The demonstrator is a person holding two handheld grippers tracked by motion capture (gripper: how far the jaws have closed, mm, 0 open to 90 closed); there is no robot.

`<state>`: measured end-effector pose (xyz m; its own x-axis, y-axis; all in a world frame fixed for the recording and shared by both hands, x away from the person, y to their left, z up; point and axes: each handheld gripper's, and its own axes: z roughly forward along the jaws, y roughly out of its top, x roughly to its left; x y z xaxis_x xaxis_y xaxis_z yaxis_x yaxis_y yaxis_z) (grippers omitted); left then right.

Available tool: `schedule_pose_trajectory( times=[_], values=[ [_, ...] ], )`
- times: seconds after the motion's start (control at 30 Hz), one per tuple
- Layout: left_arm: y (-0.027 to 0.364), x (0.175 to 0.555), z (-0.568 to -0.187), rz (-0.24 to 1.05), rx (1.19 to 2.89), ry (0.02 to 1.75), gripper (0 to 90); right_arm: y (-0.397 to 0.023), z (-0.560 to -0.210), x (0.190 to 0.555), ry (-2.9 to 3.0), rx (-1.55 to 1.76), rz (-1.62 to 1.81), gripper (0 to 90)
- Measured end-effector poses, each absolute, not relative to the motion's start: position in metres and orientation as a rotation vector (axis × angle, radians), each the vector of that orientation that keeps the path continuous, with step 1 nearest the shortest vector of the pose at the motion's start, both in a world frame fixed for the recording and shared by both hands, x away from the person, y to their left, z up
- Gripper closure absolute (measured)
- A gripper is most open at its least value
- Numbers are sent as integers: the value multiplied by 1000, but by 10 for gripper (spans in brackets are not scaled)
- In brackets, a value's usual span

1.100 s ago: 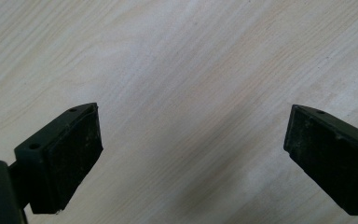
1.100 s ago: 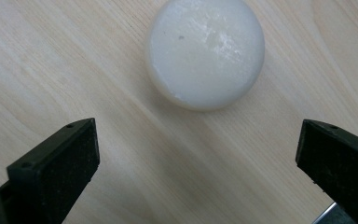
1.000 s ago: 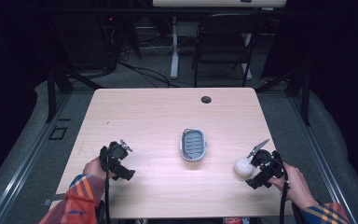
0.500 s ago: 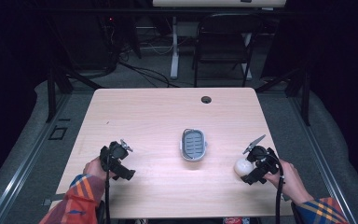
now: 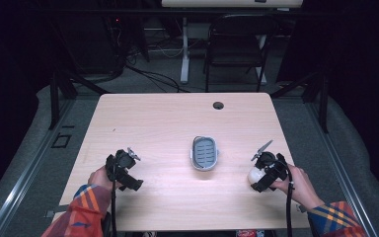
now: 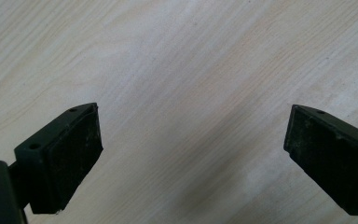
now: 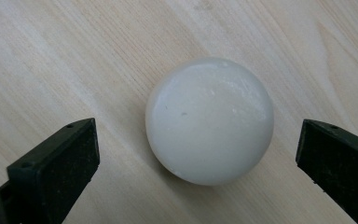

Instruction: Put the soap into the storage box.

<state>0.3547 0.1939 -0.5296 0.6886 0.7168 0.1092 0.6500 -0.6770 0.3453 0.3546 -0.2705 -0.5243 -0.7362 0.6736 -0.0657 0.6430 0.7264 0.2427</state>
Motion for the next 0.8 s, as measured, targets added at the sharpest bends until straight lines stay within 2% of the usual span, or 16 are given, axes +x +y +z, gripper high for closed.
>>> schedule_pose_trajectory(
  times=[0.47,0.8],
  values=[
    [194,354,-529,343,2621,1082,41,-267,-534,363,2792,1092,260,0],
    [193,355,-530,340,2623,1081,42,-264,-536,364,2822,1066,226,100]
  ],
)
